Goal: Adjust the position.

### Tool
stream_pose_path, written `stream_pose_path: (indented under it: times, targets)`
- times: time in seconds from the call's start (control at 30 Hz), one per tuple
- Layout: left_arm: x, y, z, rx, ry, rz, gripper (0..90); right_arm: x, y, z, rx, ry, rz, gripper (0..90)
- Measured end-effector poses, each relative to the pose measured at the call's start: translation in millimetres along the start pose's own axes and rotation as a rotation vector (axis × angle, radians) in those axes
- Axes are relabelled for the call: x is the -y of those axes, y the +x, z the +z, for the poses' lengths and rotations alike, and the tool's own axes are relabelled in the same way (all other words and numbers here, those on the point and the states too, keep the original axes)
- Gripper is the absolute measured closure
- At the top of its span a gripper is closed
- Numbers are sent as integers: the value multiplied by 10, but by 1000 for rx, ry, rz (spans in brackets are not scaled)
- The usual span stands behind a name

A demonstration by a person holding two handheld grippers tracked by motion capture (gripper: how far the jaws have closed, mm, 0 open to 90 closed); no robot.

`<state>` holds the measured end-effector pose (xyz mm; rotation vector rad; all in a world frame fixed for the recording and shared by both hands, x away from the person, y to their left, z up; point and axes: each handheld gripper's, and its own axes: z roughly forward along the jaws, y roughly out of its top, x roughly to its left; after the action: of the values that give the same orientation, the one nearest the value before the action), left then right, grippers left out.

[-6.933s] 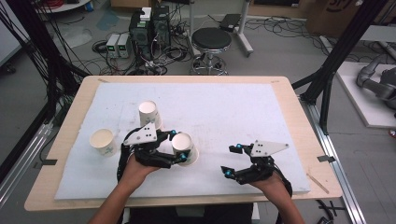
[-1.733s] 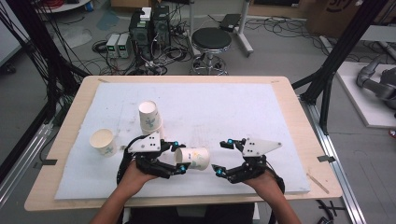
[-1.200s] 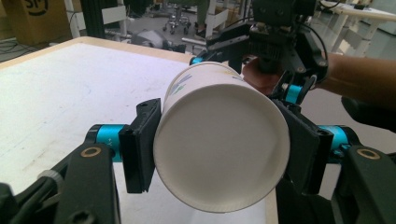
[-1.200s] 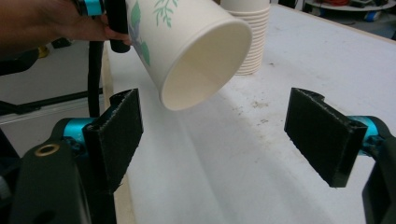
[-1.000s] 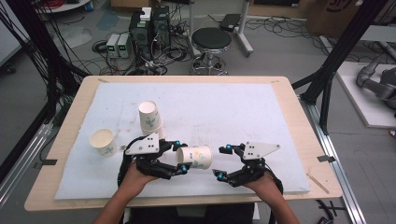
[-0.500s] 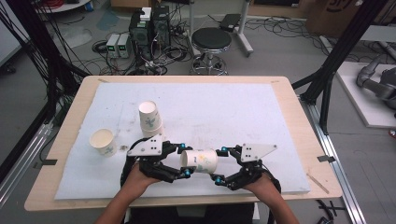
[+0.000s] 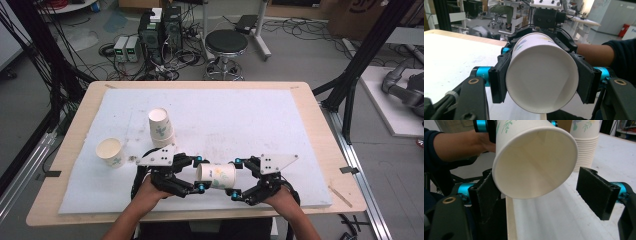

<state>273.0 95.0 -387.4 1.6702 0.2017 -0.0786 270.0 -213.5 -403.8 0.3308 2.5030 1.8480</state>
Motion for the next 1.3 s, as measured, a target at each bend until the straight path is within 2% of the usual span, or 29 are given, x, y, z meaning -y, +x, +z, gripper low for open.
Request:
stream_pose_path:
  times: [0.13,0.47,0.73,0.8,0.83,0.87,0.9,1.0,1.13,1.3]
  targets:
    - [34,12,3,14,-5,-13,369,-2,0,-13,-31,-28,-14,257]
    - [61,13,-8,16,-14,-8,372,-16,1,-47,-34,-60,-19,321]
    - [76,8,-7,6,-21,-3,367,-20,-1,-59,-33,-72,-11,330]
    - [72,0,-7,-14,-23,-7,327,-19,-7,-60,-36,-67,-8,327]
    - [63,-1,-8,-31,-15,-14,245,-19,-13,-63,-36,-65,-3,321]
    - [54,-3,-11,-52,-6,-18,172,-21,-16,-67,-32,-57,2,317]
    - [45,-5,-22,-70,5,-16,139,-25,-15,-71,-25,-45,6,315]
    - [20,-13,-56,-125,39,-9,137,-40,-21,-72,3,1,0,312]
    - [-29,-35,-70,-139,107,26,138,-61,-36,-59,30,61,-4,312]
    - [-92,-49,-42,-140,187,72,139,-130,-41,-18,62,171,-52,312]
